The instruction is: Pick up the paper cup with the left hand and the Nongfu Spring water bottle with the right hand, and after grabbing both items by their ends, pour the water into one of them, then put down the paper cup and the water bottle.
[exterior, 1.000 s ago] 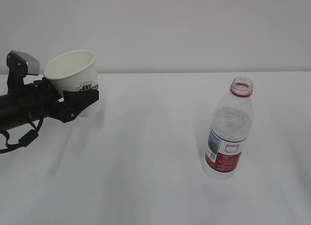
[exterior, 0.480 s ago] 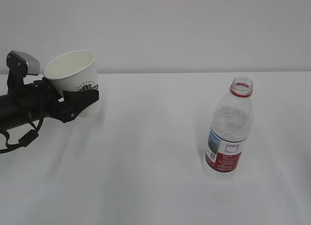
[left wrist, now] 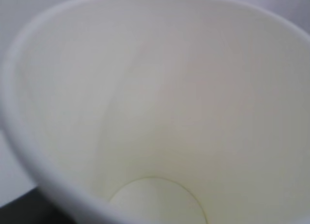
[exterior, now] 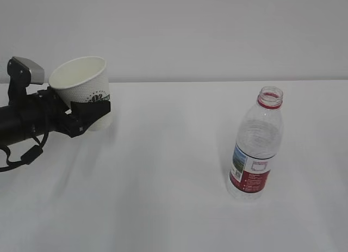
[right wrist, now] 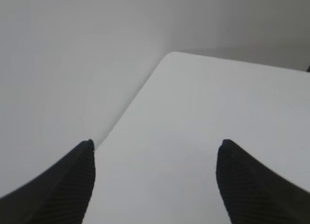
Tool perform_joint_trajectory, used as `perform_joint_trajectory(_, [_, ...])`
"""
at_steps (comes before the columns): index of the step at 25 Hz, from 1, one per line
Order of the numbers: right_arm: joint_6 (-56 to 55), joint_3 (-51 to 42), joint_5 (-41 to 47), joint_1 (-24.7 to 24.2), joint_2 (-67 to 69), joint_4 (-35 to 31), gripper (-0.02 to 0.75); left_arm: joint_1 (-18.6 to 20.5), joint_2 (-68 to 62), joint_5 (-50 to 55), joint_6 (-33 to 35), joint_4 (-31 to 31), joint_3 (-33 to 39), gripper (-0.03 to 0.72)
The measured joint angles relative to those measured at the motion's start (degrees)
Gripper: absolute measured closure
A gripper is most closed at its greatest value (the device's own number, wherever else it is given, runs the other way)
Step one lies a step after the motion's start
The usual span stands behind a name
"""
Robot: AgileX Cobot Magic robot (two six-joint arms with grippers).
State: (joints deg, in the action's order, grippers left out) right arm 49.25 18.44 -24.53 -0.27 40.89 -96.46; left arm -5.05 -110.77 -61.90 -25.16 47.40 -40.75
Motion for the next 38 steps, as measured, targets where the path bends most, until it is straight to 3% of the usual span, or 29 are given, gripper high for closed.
perform_joint_trajectory(11, [-0.6, 0.0, -1.1, 0.0, 0.0, 23.5, 0.150, 0.0, 0.0, 0.0, 0.0, 0.0, 0.0, 0.157])
perform_joint_trajectory(21, [6.9, -0.8, 6.2, 0.0, 0.0, 36.8, 0.151, 0.0, 0.0, 0.0, 0.0, 2.6, 0.0, 0.157])
perform_joint_trajectory(32, [7.4, -2.3, 15.9, 0.0, 0.0, 45.9, 0.150, 0.0, 0.0, 0.0, -0.4, 4.7, 0.0, 0.157])
perform_joint_trajectory(38, [4.1, -2.3, 17.9, 0.0, 0.0, 44.7, 0.150, 0.0, 0.0, 0.0, -0.4, 4.8, 0.0, 0.157])
